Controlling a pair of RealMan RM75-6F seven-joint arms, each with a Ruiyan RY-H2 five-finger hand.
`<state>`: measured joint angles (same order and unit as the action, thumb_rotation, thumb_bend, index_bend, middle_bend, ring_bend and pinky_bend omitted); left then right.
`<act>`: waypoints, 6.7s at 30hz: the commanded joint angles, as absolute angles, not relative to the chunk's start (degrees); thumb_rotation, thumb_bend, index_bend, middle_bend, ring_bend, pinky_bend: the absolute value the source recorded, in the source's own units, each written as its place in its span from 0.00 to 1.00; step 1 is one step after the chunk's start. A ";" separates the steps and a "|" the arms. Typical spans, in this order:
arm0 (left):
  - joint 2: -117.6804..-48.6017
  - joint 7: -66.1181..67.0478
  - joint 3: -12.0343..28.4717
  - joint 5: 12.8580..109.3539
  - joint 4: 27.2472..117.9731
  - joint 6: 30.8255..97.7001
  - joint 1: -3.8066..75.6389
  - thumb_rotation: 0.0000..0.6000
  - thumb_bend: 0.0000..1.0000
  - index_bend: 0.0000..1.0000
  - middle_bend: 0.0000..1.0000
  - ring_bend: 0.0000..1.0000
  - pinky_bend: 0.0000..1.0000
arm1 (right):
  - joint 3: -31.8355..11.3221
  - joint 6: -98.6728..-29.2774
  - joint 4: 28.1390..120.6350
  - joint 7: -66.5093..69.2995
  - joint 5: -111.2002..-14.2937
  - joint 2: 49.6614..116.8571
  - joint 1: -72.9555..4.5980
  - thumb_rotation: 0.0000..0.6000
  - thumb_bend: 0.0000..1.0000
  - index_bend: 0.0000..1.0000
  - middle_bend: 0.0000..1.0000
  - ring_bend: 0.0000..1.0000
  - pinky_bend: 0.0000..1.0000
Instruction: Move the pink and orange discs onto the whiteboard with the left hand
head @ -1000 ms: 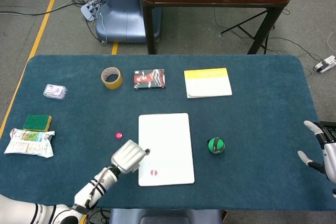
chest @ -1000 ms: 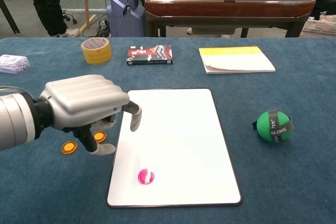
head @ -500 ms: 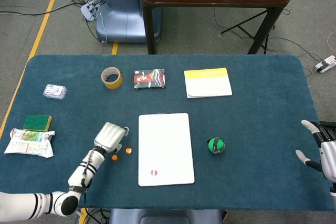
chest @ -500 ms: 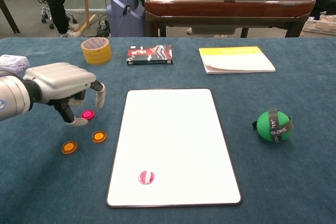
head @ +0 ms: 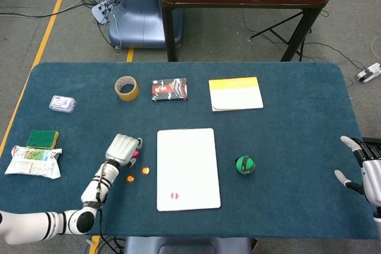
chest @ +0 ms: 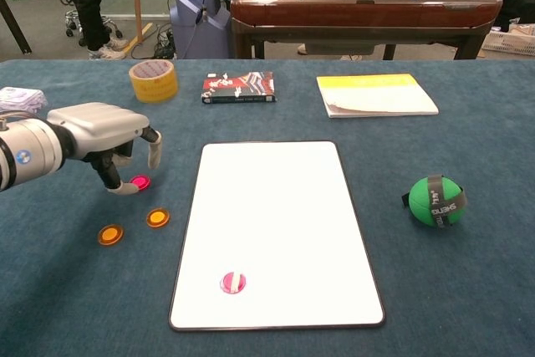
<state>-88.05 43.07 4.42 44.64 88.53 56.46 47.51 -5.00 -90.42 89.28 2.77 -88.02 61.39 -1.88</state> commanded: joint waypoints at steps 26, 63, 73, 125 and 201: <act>-89.69 44.93 3.35 41.07 86.40 56.60 48.85 1.00 0.28 0.52 1.00 0.96 1.00 | -4.93 -90.09 89.34 2.53 -87.95 61.39 -2.05 1.00 0.14 0.20 0.25 0.27 0.40; -86.46 46.91 4.01 44.85 98.59 60.53 50.39 1.00 0.28 0.61 1.00 0.97 1.00 | -4.88 -90.19 89.32 2.79 -88.03 61.28 -2.06 1.00 0.14 0.20 0.25 0.27 0.40; -86.69 53.64 1.99 49.63 107.55 64.38 52.01 1.00 0.28 0.61 1.00 0.97 1.00 | -4.59 -90.78 89.11 3.96 -88.61 60.76 -1.70 1.00 0.13 0.20 0.25 0.27 0.40; -85.93 54.96 -2.73 47.71 111.43 69.03 51.01 1.00 0.28 0.51 1.00 0.96 1.00 | -5.03 -93.05 88.11 7.64 -88.64 60.05 -0.09 1.00 0.13 0.20 0.26 0.27 0.40; -84.70 44.48 -3.73 51.65 99.29 62.30 39.95 1.00 0.28 0.61 1.00 0.96 1.00 | -5.21 -91.05 89.17 5.11 -87.61 60.29 -1.07 1.00 0.13 0.20 0.26 0.27 0.40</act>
<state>-84.69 44.47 -3.74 51.65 99.30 62.30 39.94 -5.21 -91.05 89.17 5.12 -87.61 60.29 -1.07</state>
